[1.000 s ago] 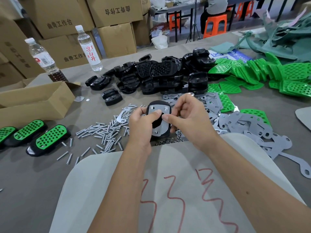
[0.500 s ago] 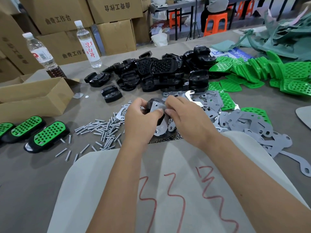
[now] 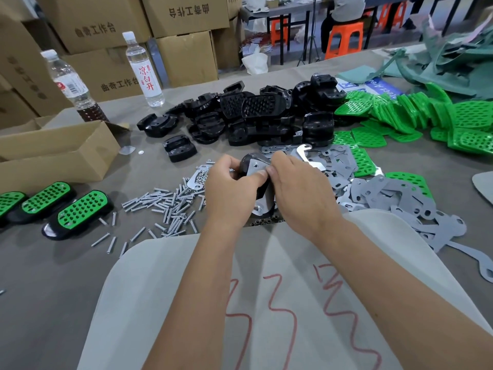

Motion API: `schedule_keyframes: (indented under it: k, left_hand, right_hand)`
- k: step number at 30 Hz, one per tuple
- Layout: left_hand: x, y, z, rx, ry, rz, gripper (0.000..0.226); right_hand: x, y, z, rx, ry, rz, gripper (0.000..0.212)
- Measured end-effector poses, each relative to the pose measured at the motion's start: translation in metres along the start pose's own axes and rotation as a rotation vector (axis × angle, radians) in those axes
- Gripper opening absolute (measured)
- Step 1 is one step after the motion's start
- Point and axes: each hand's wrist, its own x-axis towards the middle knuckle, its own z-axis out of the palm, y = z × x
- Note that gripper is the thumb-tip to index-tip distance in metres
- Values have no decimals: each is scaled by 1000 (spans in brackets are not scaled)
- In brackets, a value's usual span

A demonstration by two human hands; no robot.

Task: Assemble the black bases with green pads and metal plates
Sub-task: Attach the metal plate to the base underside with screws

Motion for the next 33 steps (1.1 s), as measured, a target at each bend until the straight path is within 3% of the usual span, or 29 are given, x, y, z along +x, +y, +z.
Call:
schedule_keyframes:
  k: [4,8,11,19,22,29,33]
  left_hand:
    - [9,-10,-2,-69,79,-29,25]
    - [21,-19,-9,-199,217,-134,21]
    - [25,-21,-14,-299,205,-236,23]
    - [26,-19,-16,-605,45,-380,40]
    - [28,-23,-17,-675,37,-387,41]
    - [33,-28,-19,-692,51,-347,14]
    - [32,-28,-17,-668,46,-314,17]
  right_hand:
    - [4,9,-1,91,-35,93,28]
    - [4,14,-2,-174,-290,127,25]
    - [5,9,-2,-153,-363,164,18]
    - [5,9,-3,-122,-327,152,14]
    - [5,3,-3,-115,-375,171,34]
    - [5,-1,-2,-47,-340,175,6]
    - [6,3,-3,-88,-335,186,12]
